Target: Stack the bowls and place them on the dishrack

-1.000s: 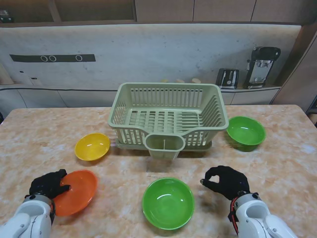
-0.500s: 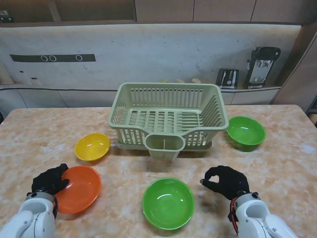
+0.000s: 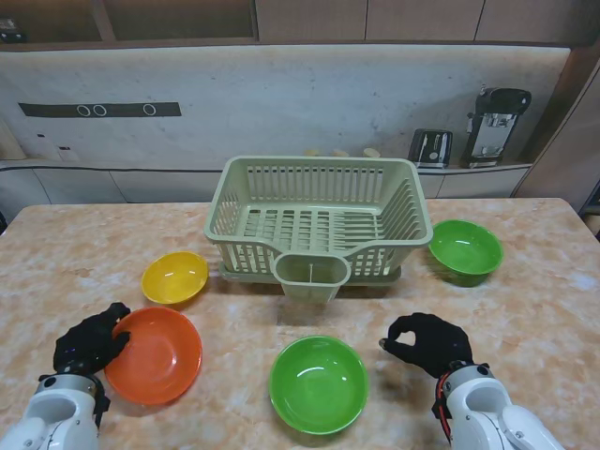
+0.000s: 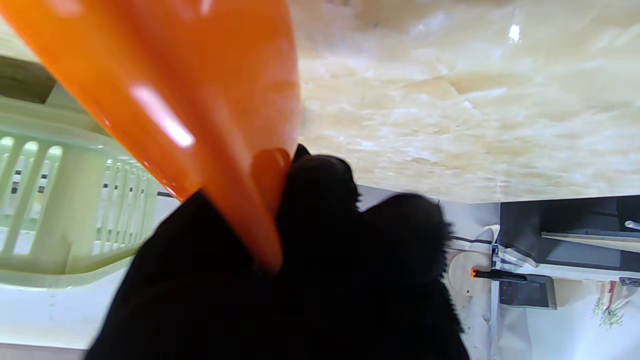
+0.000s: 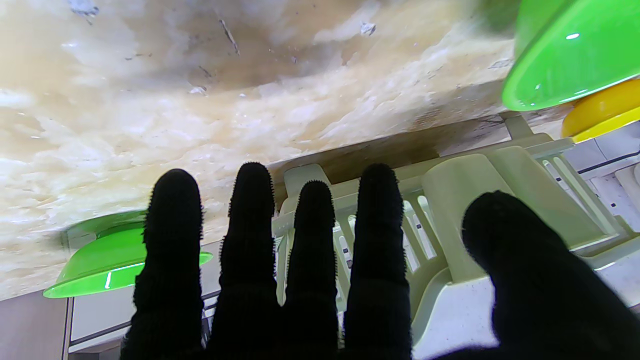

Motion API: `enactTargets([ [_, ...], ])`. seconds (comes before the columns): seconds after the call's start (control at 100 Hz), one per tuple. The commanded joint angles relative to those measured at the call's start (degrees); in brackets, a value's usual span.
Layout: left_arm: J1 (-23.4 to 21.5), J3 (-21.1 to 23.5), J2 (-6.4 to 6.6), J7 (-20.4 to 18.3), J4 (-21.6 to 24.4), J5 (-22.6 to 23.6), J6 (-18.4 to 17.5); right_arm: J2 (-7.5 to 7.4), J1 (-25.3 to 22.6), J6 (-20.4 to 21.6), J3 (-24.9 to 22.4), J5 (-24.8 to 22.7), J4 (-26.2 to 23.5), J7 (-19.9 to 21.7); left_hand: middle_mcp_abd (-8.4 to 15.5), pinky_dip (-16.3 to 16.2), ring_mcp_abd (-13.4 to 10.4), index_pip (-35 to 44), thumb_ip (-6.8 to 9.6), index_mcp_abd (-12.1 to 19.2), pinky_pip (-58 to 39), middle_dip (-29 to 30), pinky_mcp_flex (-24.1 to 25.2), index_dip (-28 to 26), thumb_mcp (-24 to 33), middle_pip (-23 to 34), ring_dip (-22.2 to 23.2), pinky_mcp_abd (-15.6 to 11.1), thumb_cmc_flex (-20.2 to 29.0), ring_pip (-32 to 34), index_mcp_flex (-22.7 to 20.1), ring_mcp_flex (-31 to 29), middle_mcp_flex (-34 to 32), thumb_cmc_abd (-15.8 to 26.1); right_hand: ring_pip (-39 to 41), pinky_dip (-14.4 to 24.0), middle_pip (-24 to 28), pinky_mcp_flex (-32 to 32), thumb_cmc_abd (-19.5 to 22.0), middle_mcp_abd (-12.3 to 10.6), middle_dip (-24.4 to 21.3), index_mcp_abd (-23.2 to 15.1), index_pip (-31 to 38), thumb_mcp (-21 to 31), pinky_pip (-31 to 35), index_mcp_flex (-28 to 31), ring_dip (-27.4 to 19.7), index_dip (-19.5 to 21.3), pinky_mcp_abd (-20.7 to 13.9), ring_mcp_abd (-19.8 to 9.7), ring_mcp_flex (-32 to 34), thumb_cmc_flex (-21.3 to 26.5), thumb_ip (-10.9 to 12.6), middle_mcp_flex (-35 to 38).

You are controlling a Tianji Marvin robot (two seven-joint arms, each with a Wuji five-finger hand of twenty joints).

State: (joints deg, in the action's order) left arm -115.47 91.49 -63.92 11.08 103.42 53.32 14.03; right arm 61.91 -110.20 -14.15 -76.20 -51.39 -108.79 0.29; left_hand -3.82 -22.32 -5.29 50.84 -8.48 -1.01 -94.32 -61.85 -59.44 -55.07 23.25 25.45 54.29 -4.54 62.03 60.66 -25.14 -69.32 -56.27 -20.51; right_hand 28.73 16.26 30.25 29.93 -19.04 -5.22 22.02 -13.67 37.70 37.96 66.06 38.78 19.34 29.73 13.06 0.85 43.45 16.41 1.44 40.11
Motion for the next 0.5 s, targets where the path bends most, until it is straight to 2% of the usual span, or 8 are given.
enactTargets([
  [0.0, -2.02, 0.63, -0.16, -1.22, 2.35, 0.73, -0.71, 0.20, -0.53, 0.15, 0.14, -0.15, 0.09, 0.86, -1.04, -0.98, -3.25, 2.88, 4.50, 1.74, -5.31, -0.37, -1.66, 0.32, 4.16, 1.33, 0.65, -10.24, 6.01, 2.27, -0.06, -3.05, 0.37, 1.56, -0.62, 0.87, 0.26, -0.48, 0.05, -1.74, 0.86, -1.53, 0.99, 0.62, -0.30, 1.45, 0.59, -0.49, -0.49, -0.75, 0.03, 0.08, -0.40, 1.01],
  [0.28, -7.81, 2.91, -0.84, 0.20, 8.68, -0.42, -3.12, 0.21, -0.71, 0.12, 0.00, -0.39, -0.02, 0.72, -1.37, -1.44, -3.56, 2.18, 4.75, 1.37, -5.19, 0.04, -1.65, 0.92, 4.34, 1.18, 0.14, -10.53, 6.11, 2.36, -0.61, -2.94, 0.58, 1.96, -0.66, 0.88, 0.22, -0.51, 0.07, -1.83, 0.86, -1.56, 1.00, 0.63, -0.29, 1.39, 0.58, -0.56, -0.43, -0.76, -0.02, 0.06, -0.44, 0.97],
  [0.49, -10.12, 3.42, -1.58, 3.22, 11.40, -2.79, -5.73, 0.21, -0.81, 0.14, -0.06, -0.51, -0.09, 0.73, -1.42, -1.59, -3.90, 2.01, 4.81, 1.30, -4.88, -0.02, -1.64, 0.90, 4.24, 1.52, -0.03, -10.94, 6.45, 2.22, -0.72, -2.88, 0.68, 2.41, -0.68, 0.88, 0.20, -0.52, 0.09, -1.73, 0.86, -1.51, 1.06, 0.65, -0.30, 1.42, 0.57, -0.56, -0.45, -0.79, -0.04, 0.01, -0.46, 0.96],
])
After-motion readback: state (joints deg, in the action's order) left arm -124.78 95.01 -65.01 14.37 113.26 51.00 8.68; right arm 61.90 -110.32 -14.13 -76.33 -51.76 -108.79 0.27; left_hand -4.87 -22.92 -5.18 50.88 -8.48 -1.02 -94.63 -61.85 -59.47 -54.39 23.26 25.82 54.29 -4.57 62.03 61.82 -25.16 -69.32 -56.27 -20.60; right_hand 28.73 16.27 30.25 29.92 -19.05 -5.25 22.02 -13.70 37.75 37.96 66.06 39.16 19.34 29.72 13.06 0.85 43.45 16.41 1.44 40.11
